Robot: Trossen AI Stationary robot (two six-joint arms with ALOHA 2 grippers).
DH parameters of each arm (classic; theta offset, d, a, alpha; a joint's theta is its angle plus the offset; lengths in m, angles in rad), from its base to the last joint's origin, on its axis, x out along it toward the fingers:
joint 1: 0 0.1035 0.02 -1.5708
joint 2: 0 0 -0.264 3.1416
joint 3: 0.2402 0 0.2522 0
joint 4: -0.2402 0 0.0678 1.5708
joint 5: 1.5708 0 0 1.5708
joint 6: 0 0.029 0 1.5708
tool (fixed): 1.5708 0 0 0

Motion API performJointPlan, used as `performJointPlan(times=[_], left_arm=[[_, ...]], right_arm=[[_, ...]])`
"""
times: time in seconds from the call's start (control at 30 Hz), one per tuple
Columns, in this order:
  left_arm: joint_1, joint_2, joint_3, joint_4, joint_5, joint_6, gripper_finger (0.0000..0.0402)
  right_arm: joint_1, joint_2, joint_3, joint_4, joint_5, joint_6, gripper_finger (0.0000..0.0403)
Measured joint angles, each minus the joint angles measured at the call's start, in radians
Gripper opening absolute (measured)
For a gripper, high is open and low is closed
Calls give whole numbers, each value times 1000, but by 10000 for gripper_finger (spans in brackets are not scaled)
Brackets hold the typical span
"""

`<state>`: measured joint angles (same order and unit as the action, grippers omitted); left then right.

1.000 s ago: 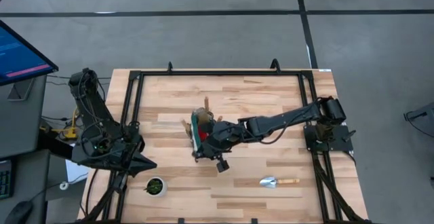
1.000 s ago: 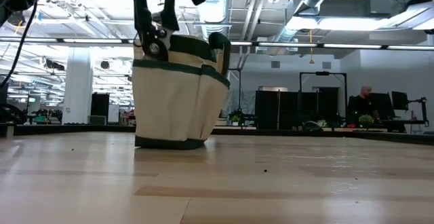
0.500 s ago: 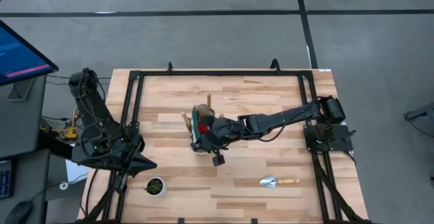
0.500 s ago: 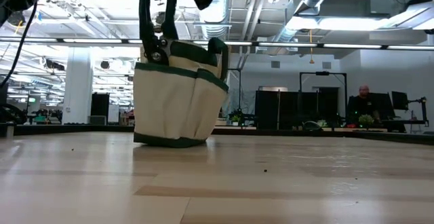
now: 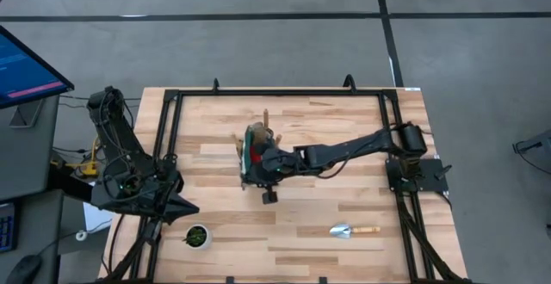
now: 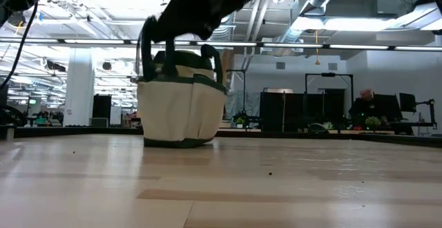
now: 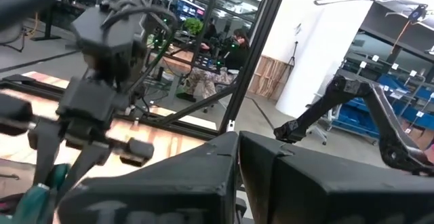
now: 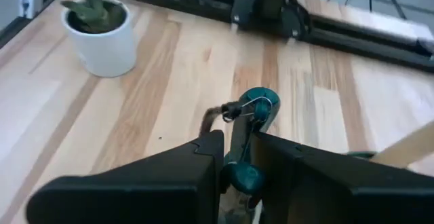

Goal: Pick & Place Garden tools in Gardening bag
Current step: Put the green shear scissors into the green gardening bag

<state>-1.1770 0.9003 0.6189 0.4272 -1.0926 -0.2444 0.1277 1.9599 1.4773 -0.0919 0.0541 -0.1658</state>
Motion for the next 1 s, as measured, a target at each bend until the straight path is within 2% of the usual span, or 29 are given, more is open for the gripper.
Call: performJointPlan(times=[0.17,0.53,0.7,0.83,1.0], left_arm=[[0,0,0,0,-6,-5,3],[0,0,0,1,-6,-7,3],[0,0,0,1,-6,-7,3],[0,0,0,1,-6,-7,3],[0,0,0,2,-6,-7,3]], right_arm=[[0,41,1,35,1,30,52],[-4,41,3,0,4,136,52],[19,2,3,24,130,113,52],[7,9,3,-14,125,186,52],[7,46,3,-16,136,190,52]])
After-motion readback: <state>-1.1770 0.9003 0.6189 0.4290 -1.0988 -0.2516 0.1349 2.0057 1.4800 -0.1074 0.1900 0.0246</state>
